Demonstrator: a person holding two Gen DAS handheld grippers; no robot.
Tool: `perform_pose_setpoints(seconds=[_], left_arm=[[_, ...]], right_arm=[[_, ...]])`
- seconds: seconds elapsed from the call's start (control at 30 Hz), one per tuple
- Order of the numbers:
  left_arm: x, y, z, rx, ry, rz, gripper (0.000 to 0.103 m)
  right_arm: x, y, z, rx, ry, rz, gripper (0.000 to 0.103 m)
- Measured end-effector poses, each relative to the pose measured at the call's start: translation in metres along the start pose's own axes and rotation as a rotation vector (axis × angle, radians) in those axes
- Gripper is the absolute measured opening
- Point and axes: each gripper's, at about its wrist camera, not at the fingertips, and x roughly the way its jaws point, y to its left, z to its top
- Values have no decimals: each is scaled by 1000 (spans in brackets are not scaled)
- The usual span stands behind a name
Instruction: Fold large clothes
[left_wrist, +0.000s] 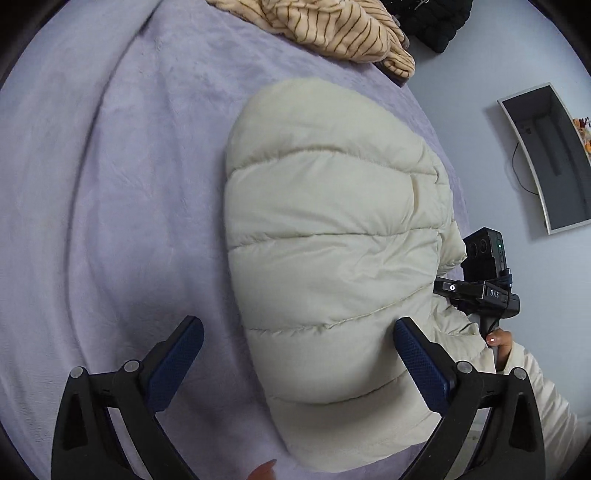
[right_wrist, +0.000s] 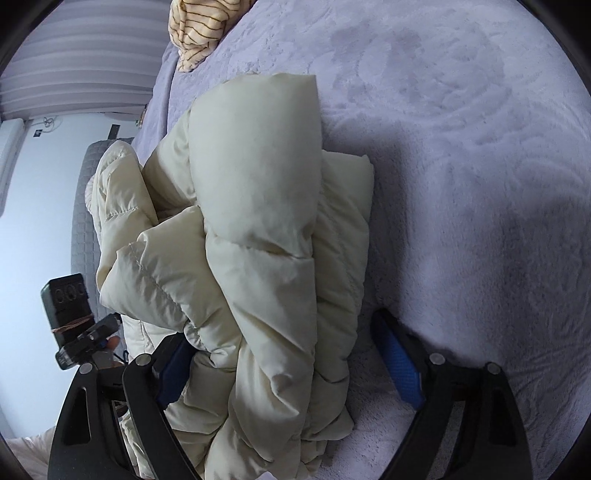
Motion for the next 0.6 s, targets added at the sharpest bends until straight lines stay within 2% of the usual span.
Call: perform_pose_setpoints(seconds=[0.1, 0.2, 0.4, 0.43, 0.5, 0.53, 0.57, 0.6], left_arm=[[18, -6, 4, 5, 4, -49, 103], [33, -11, 8, 24, 12, -4, 103], [44, -12, 5, 14, 24, 65, 103], [45, -16, 3, 29, 22, 86, 103], [44, -25, 1, 62, 9, 111, 97], [42, -30, 0, 78, -1, 118, 92], [39, -35, -3, 95, -10, 126, 86], [35, -40, -5, 112, -19, 134, 84]], right_arm=[[3, 3, 1, -11, 3, 44, 91], [11, 8, 4, -22, 14, 114, 91], [24, 5, 6, 7, 0, 139, 89], [23, 5, 5, 8, -2, 129, 86], [20, 3, 2, 26, 0, 132, 69], [18, 3, 0, 36, -6, 149, 55], [15, 5, -3, 37, -16, 151, 47], [13, 6, -5, 35, -24, 147, 45]])
